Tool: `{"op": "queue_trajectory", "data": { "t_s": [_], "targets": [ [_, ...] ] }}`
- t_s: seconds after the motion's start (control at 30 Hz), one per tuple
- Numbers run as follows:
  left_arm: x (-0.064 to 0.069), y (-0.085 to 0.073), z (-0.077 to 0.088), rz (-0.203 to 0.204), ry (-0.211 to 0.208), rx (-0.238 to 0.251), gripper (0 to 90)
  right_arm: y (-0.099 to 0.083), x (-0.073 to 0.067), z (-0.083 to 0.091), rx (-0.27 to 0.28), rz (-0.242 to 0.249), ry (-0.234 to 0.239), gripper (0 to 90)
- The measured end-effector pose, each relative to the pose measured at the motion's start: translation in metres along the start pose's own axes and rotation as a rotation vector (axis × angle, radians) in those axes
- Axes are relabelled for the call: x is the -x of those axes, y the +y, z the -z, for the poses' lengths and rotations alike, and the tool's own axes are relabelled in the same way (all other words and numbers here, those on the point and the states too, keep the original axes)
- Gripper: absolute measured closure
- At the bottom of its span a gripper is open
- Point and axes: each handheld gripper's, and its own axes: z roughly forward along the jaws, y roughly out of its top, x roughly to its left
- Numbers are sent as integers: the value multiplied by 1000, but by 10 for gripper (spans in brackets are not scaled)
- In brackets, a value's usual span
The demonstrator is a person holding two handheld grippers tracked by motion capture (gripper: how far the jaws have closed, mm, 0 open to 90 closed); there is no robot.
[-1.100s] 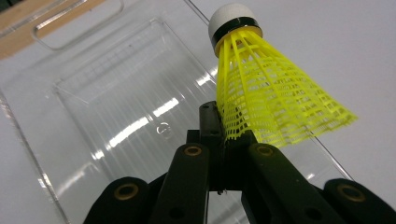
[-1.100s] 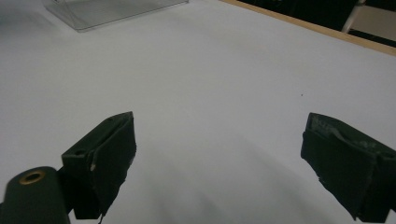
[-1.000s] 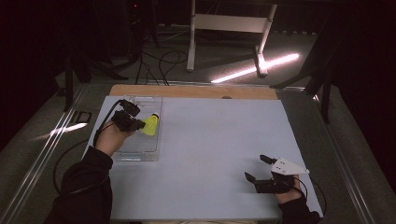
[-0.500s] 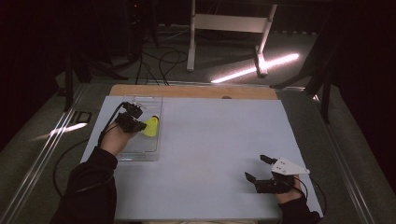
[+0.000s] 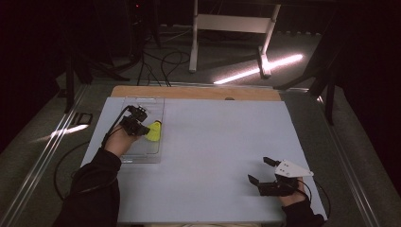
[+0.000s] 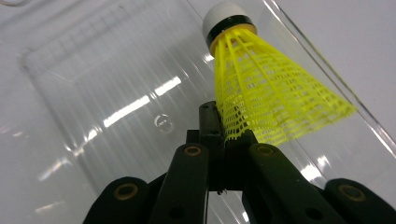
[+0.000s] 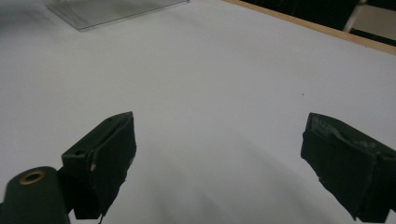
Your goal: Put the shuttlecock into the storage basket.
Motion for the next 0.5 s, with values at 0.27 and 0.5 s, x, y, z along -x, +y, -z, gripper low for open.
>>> {"op": "queue_trajectory", "data": {
  "t_s": [0.27, 0.5],
  "targets": [
    [2, 2, -12, -6, -16, -73, 891, 0, 0, 0, -3, -3, -1, 105],
    [6, 2, -13, -15, -59, -100, 699, 0, 0, 0, -3, 0, -2, 105]
  ]
}}
